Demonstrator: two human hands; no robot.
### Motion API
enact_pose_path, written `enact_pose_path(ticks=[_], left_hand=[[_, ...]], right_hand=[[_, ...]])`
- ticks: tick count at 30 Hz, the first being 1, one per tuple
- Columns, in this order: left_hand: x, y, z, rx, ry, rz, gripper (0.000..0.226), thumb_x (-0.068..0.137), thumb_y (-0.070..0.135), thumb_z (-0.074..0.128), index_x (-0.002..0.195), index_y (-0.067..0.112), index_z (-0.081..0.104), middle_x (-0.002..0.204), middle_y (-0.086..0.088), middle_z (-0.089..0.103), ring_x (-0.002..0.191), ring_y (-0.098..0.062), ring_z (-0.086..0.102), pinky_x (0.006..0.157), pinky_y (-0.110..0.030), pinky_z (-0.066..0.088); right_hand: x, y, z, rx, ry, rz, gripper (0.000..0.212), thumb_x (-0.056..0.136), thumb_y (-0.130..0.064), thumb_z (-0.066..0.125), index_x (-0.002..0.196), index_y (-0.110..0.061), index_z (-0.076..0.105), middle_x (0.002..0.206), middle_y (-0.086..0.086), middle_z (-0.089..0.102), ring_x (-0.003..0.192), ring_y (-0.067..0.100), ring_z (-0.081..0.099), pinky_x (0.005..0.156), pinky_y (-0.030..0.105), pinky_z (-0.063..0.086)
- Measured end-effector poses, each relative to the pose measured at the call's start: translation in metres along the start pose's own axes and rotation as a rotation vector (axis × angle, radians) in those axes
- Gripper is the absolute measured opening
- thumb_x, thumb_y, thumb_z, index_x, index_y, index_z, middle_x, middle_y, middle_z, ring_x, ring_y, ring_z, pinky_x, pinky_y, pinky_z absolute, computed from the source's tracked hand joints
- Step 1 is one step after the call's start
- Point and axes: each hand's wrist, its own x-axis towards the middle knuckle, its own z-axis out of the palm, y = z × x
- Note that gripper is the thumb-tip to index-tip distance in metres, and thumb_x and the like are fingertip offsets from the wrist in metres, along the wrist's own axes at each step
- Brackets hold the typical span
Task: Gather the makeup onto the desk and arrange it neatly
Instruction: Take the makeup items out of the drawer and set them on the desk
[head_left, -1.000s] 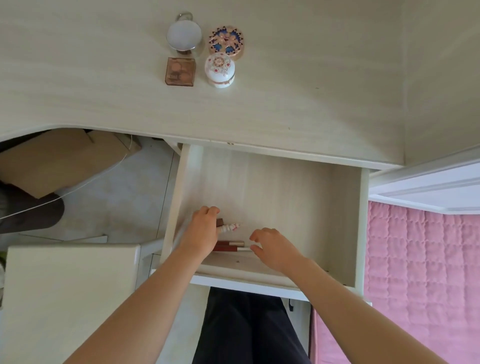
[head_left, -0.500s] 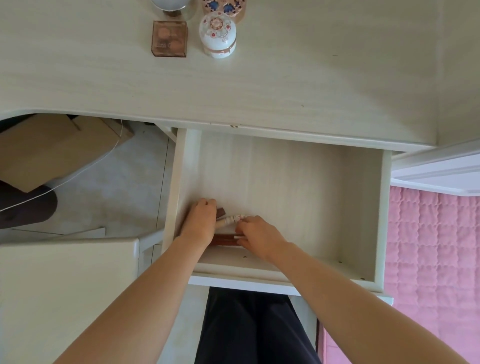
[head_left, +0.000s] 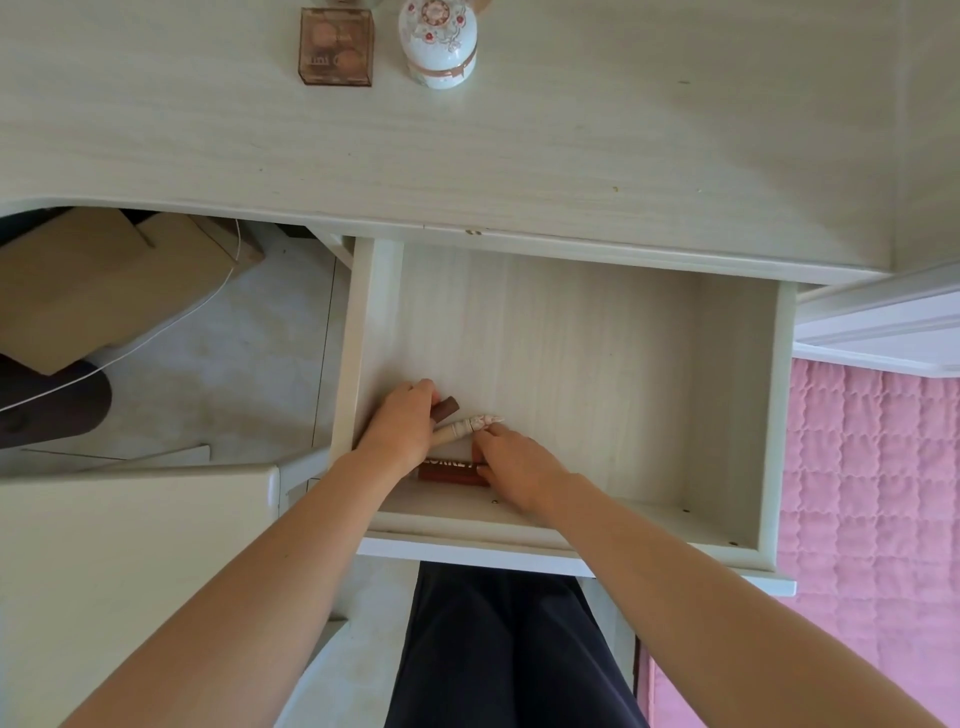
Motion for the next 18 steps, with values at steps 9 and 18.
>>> enact_pose_path(ticks=[9,18], left_hand=[[-0.002,0.001,-0.004,-0.034,-0.012,0.01,0.022,0.094,0.008,0.048,0.115,0.01,0.053,0.112,-0.011,0.056,0.096,-0.023,0.053,0.079,-0.029,0.042],[-0.007,0.003,-0.002,-0.052,-0.058,0.069,0.037,0.092,0.021,0.055,0.126,0.01,0.046,0.134,0.0,0.055,0.108,-0.019,0.059,0.084,-0.035,0.052]], right_hand=[[-0.003,0.004,-0.001,-0.013,-0.049,0.018,0.02,0.095,-0.013,0.047,0.113,-0.004,0.048,0.113,0.018,0.058,0.099,0.031,0.056,0.083,0.038,0.047],[-0.007,0.019,-0.01,0.099,-0.121,0.103,0.023,0.094,-0.011,0.042,0.112,-0.004,0.055,0.115,0.012,0.04,0.086,0.027,0.052,0.083,0.034,0.045]])
